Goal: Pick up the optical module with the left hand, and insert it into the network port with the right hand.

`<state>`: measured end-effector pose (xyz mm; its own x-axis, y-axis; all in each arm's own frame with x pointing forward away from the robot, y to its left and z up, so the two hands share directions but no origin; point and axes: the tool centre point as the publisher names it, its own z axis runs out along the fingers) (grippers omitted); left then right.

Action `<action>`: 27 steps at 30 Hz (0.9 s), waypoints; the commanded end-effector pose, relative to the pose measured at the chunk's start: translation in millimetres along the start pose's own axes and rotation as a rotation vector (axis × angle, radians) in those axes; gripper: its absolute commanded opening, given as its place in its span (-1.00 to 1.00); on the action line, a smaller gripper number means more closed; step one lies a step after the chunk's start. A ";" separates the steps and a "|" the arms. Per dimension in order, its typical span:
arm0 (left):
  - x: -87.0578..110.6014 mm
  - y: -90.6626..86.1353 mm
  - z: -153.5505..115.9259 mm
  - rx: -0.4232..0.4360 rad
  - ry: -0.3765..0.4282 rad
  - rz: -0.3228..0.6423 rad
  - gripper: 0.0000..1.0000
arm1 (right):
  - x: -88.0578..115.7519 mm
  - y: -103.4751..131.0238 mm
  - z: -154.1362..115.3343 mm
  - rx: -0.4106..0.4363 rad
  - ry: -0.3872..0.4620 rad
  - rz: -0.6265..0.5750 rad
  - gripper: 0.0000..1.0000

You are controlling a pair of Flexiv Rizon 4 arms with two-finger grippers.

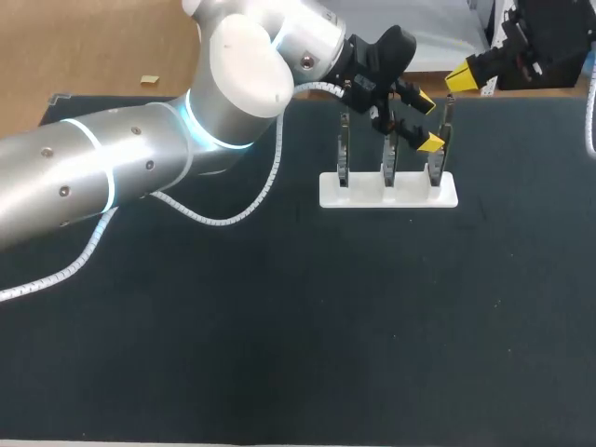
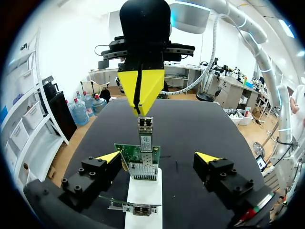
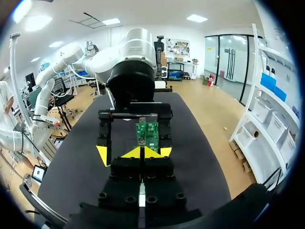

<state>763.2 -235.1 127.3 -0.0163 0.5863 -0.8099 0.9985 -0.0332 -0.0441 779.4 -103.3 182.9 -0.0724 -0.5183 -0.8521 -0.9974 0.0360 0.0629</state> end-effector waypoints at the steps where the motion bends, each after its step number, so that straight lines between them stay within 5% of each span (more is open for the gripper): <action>1: -0.2 -1.4 -0.3 -0.004 0.002 -0.002 1.00 | 2.0 -2.6 2.6 -0.006 0.001 0.004 -1.00; 27: -0.2 -1.4 -0.3 -0.004 0.002 -0.002 1.00 | 20.8 -2.2 11.5 -0.009 0.022 0.053 -1.00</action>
<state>763.2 -235.1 127.3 -0.0163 0.5863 -0.8099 0.9985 -0.0332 -0.0441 779.2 -104.7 160.0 -0.1248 -0.5356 -0.8352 -0.9921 0.0563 0.1122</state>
